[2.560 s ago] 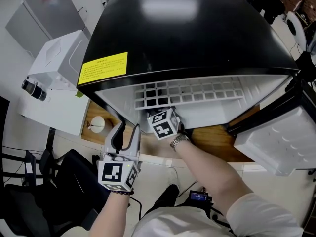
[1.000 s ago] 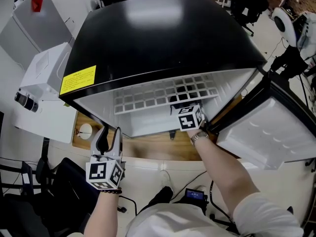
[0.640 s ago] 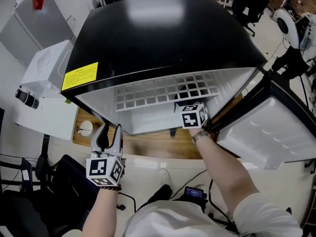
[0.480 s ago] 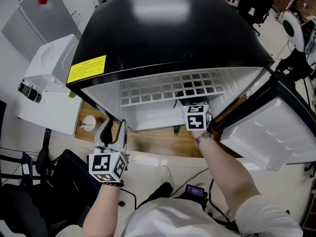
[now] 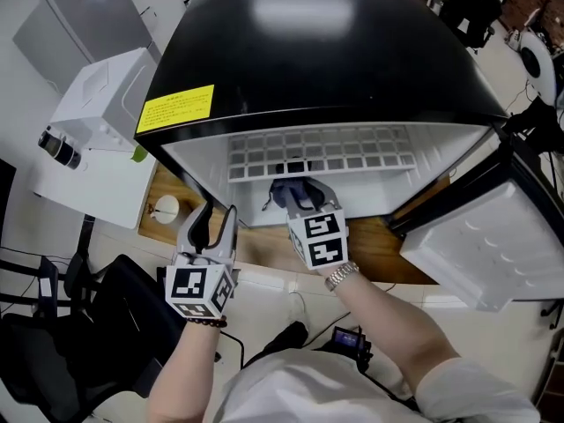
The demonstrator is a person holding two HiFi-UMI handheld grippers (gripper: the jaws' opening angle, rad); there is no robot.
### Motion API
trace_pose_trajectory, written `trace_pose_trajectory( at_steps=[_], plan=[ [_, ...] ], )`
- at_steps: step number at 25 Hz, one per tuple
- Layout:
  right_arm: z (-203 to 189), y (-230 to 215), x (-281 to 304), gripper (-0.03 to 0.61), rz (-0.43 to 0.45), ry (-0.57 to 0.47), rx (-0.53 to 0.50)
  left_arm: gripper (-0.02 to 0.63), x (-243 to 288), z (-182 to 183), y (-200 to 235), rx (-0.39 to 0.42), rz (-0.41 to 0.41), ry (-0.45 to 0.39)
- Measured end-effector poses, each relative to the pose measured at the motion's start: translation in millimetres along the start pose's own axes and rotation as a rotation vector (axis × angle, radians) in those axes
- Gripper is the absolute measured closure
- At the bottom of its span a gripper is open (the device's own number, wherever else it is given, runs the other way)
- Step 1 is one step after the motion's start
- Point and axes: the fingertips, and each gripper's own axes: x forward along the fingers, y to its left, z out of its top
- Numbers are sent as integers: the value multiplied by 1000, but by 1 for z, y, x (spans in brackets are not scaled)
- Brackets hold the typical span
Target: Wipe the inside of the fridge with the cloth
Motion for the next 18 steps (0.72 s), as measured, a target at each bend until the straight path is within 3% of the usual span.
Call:
trace_pose_trajectory(
  at_steps=[5,9,13,18],
  plan=[
    [-11,52,7,479,117,37,-13,446,0,0,0,-4,7,-1],
    [-44,81,20,479,173,128,-42,443,0,1,-1,-8,11,-1],
    [-76,81,32,479,156,206,-94,443,1,1,-1,-7,14,0],
    [-85,62,32,479,112,230,-135,443,0,0,0,-3,17,0]
  ],
)
